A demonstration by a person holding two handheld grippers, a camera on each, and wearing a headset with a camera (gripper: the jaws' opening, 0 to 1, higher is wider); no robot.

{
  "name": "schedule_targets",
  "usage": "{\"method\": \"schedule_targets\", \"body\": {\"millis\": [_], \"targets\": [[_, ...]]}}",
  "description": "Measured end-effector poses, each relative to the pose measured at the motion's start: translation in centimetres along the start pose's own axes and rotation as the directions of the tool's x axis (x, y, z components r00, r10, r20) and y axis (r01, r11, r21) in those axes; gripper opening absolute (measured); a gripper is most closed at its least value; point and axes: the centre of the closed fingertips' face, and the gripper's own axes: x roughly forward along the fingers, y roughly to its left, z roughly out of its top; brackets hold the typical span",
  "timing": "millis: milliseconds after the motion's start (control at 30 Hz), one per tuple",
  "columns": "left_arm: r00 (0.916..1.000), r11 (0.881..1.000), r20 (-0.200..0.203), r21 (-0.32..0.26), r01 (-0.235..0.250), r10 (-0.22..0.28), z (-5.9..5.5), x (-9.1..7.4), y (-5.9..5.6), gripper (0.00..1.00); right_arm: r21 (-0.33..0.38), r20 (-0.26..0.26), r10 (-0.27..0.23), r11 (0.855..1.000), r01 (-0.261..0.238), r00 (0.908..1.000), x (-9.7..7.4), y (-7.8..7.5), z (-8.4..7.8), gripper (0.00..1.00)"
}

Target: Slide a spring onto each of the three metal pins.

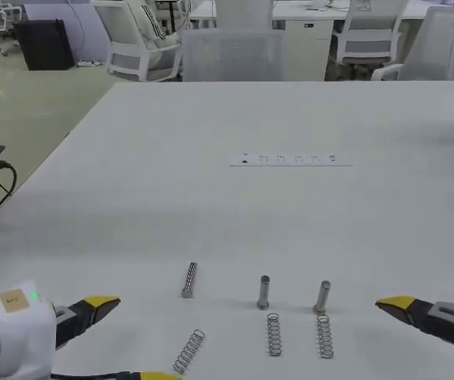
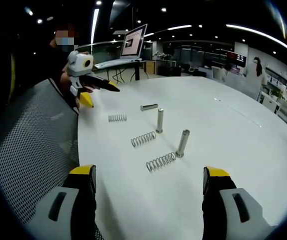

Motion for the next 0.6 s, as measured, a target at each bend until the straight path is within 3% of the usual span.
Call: {"method": "schedule_targets", "body": {"millis": [600], "targets": [[1.0000,1.000,0.006,0.027,0.004,-0.004,1.8,1.1,1.8,0.79,0.012,0.001,-0.010,1.000,0.010,1.0000,-0.1,0.0,-0.2,0.87]]}}
